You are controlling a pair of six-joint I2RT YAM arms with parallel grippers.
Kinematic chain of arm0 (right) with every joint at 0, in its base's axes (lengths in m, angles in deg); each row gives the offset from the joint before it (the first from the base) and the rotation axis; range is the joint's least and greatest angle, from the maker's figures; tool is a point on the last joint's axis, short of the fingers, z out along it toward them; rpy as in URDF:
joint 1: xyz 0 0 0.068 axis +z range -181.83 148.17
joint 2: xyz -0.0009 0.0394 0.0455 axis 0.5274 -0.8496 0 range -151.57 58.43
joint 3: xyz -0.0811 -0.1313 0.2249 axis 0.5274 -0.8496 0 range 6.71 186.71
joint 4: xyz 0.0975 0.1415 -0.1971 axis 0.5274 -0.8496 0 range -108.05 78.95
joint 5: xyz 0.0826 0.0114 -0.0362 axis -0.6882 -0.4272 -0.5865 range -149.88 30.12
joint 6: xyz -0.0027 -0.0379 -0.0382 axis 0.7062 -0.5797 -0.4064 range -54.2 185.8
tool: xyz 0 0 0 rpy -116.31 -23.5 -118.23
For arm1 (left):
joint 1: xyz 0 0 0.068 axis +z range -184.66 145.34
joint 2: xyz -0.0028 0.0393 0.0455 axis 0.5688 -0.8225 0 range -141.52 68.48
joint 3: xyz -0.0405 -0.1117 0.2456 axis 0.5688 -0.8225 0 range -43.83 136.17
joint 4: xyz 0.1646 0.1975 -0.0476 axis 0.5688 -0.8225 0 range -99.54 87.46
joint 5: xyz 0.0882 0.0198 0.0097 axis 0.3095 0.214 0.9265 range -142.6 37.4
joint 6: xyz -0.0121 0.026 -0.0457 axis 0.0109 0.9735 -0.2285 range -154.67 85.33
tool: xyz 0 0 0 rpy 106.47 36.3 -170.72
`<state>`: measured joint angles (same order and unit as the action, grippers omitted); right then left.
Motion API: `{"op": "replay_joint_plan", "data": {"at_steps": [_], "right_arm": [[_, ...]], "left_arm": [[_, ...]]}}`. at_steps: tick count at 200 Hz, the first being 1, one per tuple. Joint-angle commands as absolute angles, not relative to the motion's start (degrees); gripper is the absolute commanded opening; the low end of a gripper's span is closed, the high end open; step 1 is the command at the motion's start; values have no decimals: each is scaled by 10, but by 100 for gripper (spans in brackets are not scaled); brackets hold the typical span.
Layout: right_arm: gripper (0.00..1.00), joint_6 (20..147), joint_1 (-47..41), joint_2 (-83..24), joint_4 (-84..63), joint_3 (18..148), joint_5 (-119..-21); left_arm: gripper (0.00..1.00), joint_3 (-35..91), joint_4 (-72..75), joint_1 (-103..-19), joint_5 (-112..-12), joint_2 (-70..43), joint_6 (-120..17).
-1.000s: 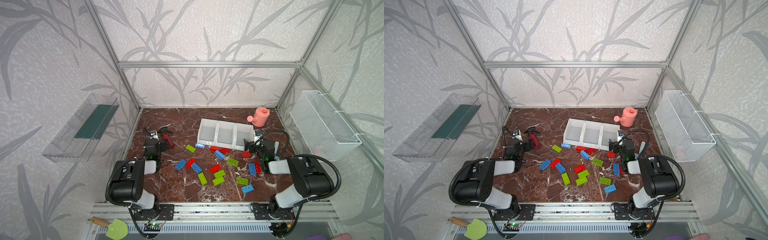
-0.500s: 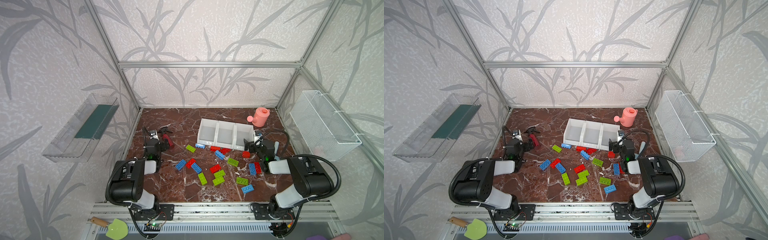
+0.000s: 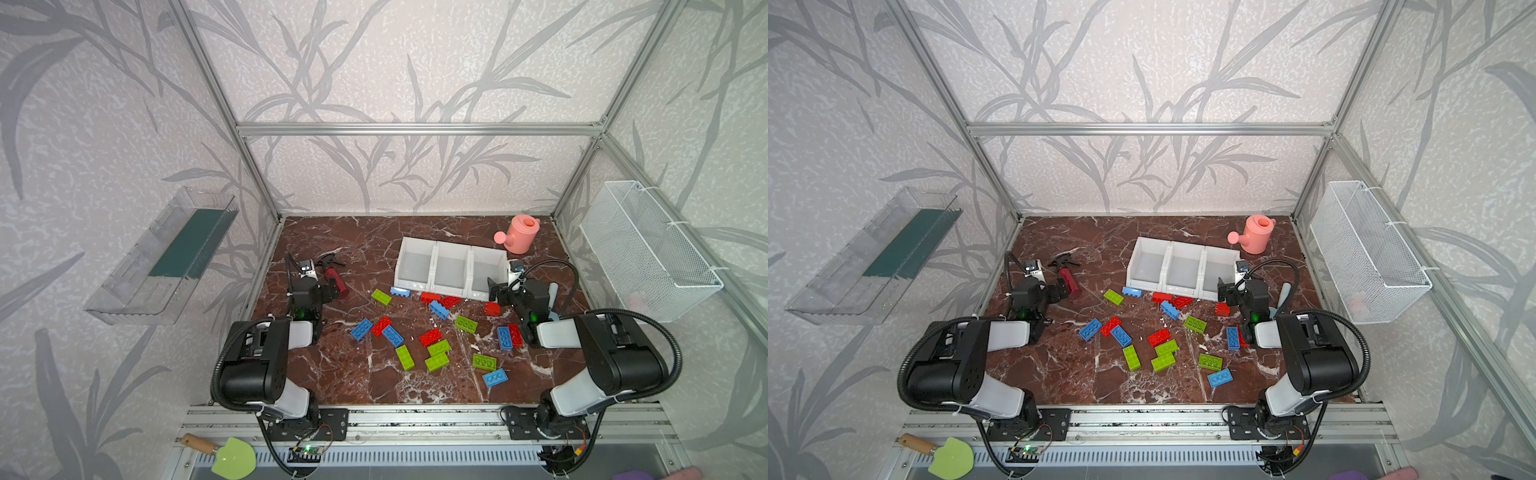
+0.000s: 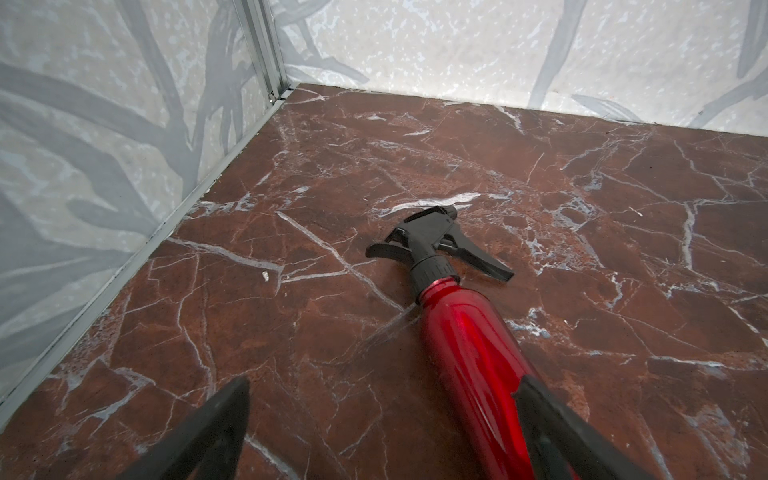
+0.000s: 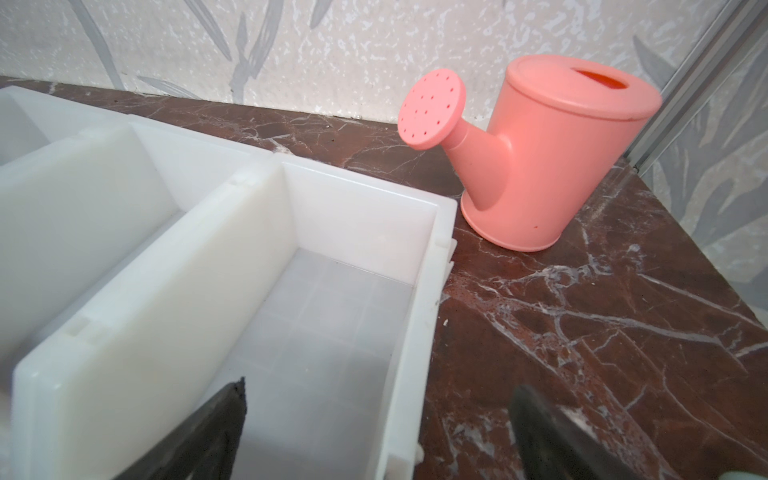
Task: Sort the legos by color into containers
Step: 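Move the right gripper toward the blue bricks beside the white bin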
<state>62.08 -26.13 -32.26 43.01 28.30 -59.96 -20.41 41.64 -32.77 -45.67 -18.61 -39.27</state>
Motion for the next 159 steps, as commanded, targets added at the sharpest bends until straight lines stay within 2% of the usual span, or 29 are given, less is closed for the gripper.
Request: {"op": "replay_joint_plan", "data": {"at_steps": [1, 9, 21, 39, 81, 100, 117, 159], "right_arm": [[99, 601, -242, -287, 435, 273, -570], [99, 594, -227, -245, 389, 277, -537], [99, 598, -209, -171, 265, 302, -513], [99, 637, -197, -81, 118, 348, -507], [99, 672, -108, 35, -108, 441, -478], [100, 693, -55, 40, -190, 487, -495], [100, 708, -1, 23, -242, 520, -527], [97, 712, 151, -87, -320, 577, -548]], "left_arm": [[99, -195, 418, -329, -455, -179, -389], [99, -178, 385, -329, -442, -167, -390], [99, -131, 251, -330, -453, -126, -389], [99, -97, 177, -348, -421, -86, -396], [99, 91, -155, -389, -379, -5, -537], [99, 146, -263, -409, -362, 39, -587], [99, 157, -315, -411, -403, 100, -615], [99, 132, -385, -411, -473, 226, -609]]}}
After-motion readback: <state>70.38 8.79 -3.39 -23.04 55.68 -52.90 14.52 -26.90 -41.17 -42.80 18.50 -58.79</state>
